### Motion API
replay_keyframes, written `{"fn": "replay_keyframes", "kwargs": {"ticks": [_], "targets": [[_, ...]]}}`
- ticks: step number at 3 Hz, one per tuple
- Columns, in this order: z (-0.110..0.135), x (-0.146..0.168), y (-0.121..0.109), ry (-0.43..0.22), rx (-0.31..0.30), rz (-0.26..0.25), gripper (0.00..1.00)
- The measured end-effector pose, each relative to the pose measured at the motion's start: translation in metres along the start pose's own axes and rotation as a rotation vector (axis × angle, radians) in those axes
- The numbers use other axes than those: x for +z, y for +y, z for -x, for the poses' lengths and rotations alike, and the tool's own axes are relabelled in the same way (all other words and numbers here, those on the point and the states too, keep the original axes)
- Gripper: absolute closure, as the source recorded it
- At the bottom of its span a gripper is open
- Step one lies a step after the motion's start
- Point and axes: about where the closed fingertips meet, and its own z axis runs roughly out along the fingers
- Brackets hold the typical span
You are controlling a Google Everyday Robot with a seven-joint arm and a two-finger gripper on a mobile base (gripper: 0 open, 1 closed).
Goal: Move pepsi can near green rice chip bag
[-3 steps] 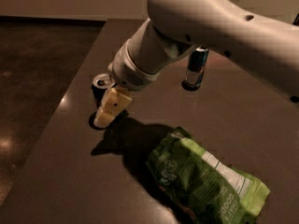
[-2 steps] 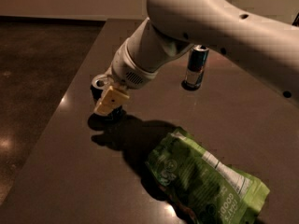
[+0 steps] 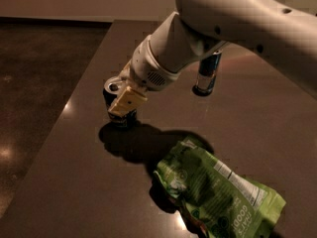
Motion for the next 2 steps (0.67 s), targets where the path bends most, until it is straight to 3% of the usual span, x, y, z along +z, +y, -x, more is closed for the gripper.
{"fn": "replay_keyframes", "kwargs": {"ticks": [1, 2], "targets": [[-0.007, -0.028, 0.015, -0.022, -0.014, 0.001, 1.0], [-0.014, -0.054, 0.036, -0.03, -0.036, 0.014, 1.0]]}}
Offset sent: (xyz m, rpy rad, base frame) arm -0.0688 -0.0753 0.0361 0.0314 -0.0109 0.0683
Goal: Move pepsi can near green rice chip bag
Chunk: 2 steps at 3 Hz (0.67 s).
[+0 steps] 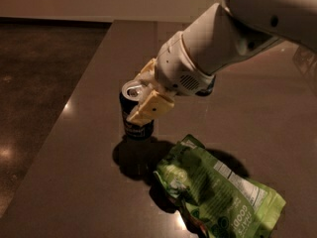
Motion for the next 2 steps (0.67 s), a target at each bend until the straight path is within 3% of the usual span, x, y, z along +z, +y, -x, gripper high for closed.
{"fn": "replay_keyframes", "kwargs": {"ticks": [2], "targets": [[-0.018, -0.009, 0.032, 0.014, -0.029, 0.065, 1.0]]}}
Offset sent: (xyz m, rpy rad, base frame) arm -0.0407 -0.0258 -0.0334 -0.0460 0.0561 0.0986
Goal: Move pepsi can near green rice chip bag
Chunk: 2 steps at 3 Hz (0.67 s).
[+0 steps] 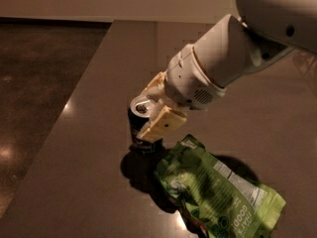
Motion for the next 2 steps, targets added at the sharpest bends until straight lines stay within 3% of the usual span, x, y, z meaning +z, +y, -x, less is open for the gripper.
{"fn": "replay_keyframes", "kwargs": {"ticks": [1, 2], "targets": [[-0.0076, 0.009, 0.0057, 0.008, -0.008, 0.025, 1.0], [-0.0139, 0.0134, 0.0082, 0.021, -0.013, 0.036, 0.92]]}}
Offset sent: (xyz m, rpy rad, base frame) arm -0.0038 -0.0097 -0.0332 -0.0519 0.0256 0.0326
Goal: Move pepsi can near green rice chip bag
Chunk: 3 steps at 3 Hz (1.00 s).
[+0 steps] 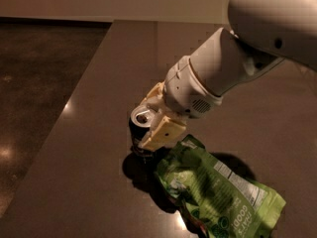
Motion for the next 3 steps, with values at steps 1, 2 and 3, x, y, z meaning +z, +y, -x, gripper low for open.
{"fn": "replay_keyframes", "kwargs": {"ticks": [1, 2, 3], "targets": [[-0.0065, -0.0009, 0.0011, 0.015, -0.001, -0.001, 0.69], [-0.0054, -0.0011, 0.0019, 0.018, -0.005, -0.002, 0.46], [-0.0036, -0.0012, 0.0026, 0.019, -0.009, -0.003, 0.22]]}}
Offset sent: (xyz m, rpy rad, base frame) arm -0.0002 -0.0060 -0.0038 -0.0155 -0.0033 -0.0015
